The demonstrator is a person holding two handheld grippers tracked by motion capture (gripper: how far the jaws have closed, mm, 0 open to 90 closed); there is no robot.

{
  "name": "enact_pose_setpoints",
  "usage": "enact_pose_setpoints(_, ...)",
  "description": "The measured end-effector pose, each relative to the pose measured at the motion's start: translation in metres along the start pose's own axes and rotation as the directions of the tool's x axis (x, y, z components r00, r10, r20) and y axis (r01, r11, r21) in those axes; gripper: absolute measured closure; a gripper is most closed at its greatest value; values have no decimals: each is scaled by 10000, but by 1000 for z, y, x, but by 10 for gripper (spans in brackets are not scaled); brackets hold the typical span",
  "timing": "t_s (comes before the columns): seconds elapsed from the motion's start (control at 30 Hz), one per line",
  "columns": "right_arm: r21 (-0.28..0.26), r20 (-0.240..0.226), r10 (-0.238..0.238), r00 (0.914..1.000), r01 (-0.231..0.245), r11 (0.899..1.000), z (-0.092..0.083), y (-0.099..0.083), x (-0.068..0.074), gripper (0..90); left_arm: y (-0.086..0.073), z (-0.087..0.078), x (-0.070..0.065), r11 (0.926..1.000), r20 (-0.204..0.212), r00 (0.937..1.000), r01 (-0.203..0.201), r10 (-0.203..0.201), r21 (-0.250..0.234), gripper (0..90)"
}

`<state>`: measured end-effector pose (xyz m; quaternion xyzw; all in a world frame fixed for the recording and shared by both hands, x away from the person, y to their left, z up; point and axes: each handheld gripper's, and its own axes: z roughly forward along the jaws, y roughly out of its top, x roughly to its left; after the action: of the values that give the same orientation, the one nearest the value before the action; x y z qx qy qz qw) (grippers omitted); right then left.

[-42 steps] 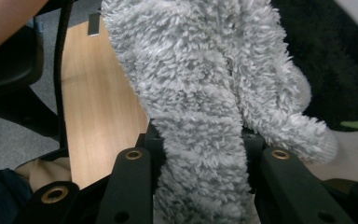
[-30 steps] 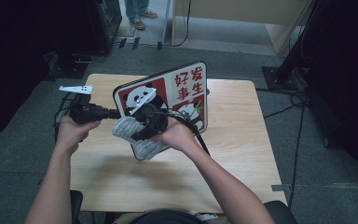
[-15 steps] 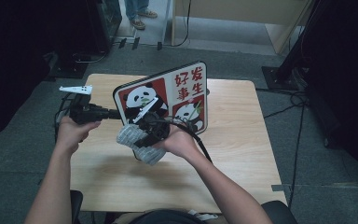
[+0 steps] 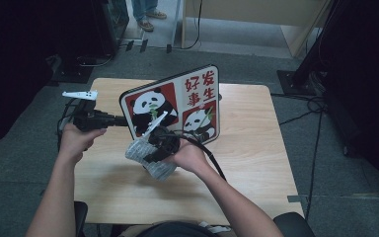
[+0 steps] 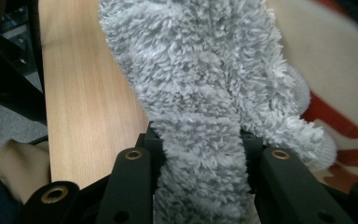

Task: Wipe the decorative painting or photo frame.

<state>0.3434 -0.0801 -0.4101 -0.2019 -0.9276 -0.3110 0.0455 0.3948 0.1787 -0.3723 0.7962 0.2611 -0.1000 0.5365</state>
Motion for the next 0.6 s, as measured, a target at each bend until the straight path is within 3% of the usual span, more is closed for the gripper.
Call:
enact_pose_setpoints(0.3,35,-110,-31,9999,31,10000,12,-11,-2,675,0,0,0,10000,-69,10000,53,-53,-3,868)
enact_pose_setpoints(0.6,452,-306,78,9995,-64,9990,28,-26,-5,674,-1,0,1,10000,-52,10000,34,-34,30,867)
